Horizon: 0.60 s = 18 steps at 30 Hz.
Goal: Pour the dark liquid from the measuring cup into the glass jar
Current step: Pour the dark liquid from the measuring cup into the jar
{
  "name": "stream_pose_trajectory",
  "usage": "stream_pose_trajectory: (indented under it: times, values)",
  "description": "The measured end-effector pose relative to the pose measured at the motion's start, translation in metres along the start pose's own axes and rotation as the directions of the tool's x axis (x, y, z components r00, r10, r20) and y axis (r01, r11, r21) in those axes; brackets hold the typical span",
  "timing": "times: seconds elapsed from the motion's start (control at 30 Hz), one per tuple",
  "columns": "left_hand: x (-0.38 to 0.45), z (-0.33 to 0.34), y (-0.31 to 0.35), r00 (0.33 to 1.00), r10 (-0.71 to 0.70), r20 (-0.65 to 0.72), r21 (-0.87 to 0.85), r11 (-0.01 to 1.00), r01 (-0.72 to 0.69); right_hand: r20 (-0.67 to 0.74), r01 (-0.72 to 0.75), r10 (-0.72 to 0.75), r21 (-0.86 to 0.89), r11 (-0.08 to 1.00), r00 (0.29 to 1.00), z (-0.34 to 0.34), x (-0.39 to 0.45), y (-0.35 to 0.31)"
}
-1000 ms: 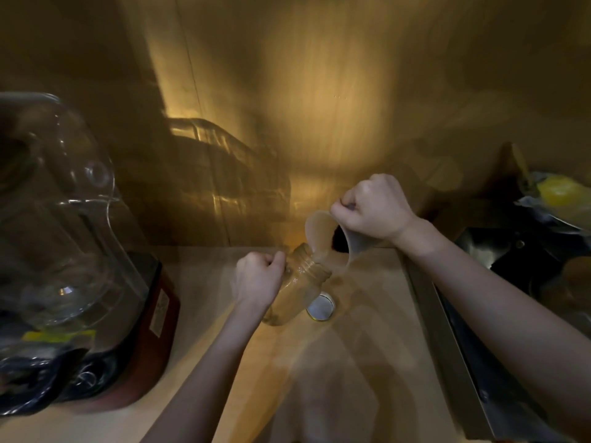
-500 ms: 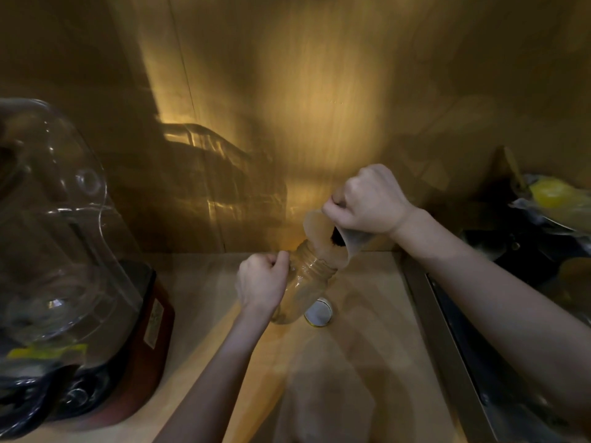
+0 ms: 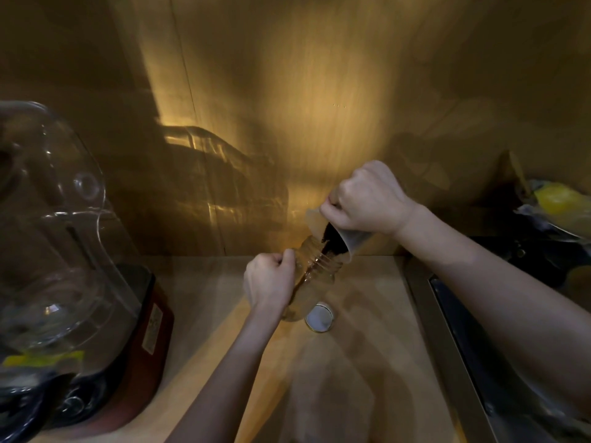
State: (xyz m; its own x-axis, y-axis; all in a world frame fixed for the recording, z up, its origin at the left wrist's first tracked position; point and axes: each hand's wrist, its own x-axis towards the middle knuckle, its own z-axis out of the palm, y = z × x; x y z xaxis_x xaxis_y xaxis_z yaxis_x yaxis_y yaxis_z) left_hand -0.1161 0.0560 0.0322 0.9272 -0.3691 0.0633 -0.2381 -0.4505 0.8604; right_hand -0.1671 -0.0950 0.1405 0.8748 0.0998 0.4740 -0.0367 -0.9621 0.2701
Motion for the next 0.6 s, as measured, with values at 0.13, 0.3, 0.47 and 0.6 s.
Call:
stream_pose_trajectory:
  times: [0.13,0.3,0.47,0.6]
  values:
    - [-0.0021,0.0017,-0.0008,1.0,-0.009,-0.023,-0.041,0.999,0.008,-0.002,0.001,-0.001,0.01,1.0,1.0,0.0005,0.002,0.001]
    - [-0.0015,0.0034,-0.0053,0.999,-0.027,-0.024,-0.074,0.997,0.025,-0.005,0.014,-0.014,0.015,1.0,1.0,-0.0048,0.0033,-0.0023]
    - [-0.001,0.0046,-0.0091,1.0,-0.02,-0.008,-0.079,0.997,0.019,0.018,0.03,-0.031,0.047,0.998,0.999,-0.0025,0.0031,-0.0045]
    - [-0.0012,0.0048,-0.0101,1.0,-0.017,-0.006,-0.081,0.997,0.017,0.005,0.058,-0.059,0.038,0.998,0.998,-0.0012,0.0018,-0.0055]
